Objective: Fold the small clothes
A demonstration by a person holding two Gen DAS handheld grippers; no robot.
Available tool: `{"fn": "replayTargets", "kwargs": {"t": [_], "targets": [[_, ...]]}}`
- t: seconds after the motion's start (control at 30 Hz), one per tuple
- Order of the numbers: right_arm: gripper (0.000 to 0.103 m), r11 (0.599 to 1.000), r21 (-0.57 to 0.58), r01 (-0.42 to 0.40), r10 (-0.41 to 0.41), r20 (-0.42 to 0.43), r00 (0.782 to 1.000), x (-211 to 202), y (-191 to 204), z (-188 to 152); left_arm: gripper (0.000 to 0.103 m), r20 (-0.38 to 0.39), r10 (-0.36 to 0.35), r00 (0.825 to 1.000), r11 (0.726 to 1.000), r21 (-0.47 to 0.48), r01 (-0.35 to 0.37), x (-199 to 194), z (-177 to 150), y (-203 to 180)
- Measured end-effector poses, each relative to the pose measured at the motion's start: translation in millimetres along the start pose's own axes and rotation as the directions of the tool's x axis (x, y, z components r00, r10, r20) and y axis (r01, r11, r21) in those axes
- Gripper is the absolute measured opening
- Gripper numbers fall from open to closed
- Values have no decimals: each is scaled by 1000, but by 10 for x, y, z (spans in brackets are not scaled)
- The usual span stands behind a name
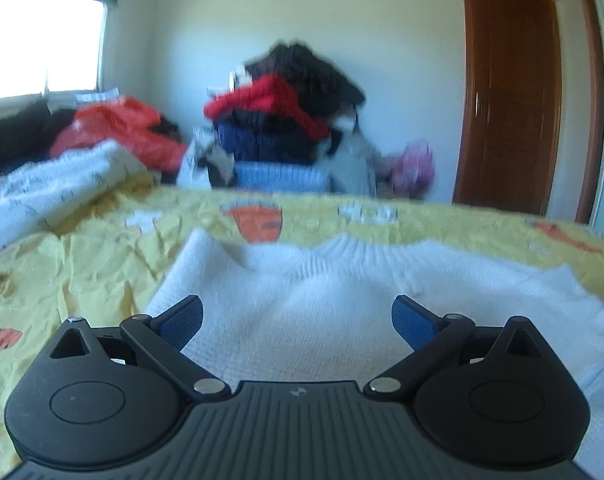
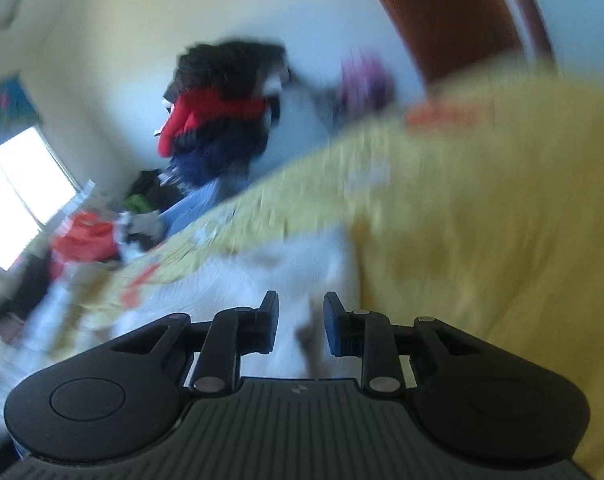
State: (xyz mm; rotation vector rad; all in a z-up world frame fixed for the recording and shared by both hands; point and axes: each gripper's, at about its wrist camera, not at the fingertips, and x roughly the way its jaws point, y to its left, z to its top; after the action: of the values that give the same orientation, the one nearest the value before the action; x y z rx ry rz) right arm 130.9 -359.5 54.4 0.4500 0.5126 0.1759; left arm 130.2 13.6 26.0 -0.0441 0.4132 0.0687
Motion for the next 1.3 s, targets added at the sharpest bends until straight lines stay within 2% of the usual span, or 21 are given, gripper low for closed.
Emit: {"fn": "replayTargets", "kwargs": {"t": [0.07,0.13,0.2,0.27,0.3,0.33,0.43,0.53,0.63,0.7,0.8,0.83,0.93,1.0,1.1,1.2,1.3], "targets": [[30,991,-131,-12,12,-3,1000,0,278,-12,102,-8,5,1000,1000,-15,-5,23,59,21],[43,976,-208,-60,48,-67,997,127,487,-51,102,-24,-3,1000,1000,21,4,116,143,-30],[44,972,-222,-80,48,-149,988,361,616,-101,102,-104,19,994,993,117,-7,328,237,-156],[41,972,-232,-42,-9,-214,977,647,657,-158,102,-220,48,974,978,211,-1,618,263,-253],[41,968,-248,-27,-28,-213,977,701,655,-174,103,-265,49,963,974,227,13,729,247,-247],[39,960,-278,-28,-27,-192,981,731,637,-183,103,-279,19,960,978,203,40,789,234,-187],[38,930,-363,-55,4,-140,990,751,546,-250,103,-282,-113,953,991,39,129,858,158,129],[38,944,-321,-83,39,-141,989,729,484,-247,103,-281,-95,955,990,73,120,835,136,69],[40,931,-363,-41,-10,-136,991,654,596,-244,103,-279,-88,956,990,81,114,799,138,46],[47,936,-352,-1,-40,-110,993,507,690,-292,103,-274,-90,958,989,89,119,790,153,64],[51,934,-357,-10,-27,-101,995,318,705,-392,103,-266,-99,959,988,86,126,782,164,103],[50,929,-371,-1,-48,-123,991,353,677,-462,103,-266,-89,960,989,88,116,759,171,101],[51,912,-410,12,-55,-93,994,354,667,-572,103,-260,-16,966,993,110,46,576,200,47],[53,900,-436,26,-73,-90,993,372,711,-598,103,-263,-44,964,990,121,78,413,196,27],[53,899,-436,26,-73,-91,993,378,729,-602,103,-293,-91,952,981,136,136,236,68,28],[53,901,-433,25,-71,-91,993,388,730,-599,103,-241,-103,965,975,166,146,150,-82,75],[54,899,-437,28,-73,-87,993,382,726,-594,103,-245,-108,963,984,113,139,200,-83,140]]}}
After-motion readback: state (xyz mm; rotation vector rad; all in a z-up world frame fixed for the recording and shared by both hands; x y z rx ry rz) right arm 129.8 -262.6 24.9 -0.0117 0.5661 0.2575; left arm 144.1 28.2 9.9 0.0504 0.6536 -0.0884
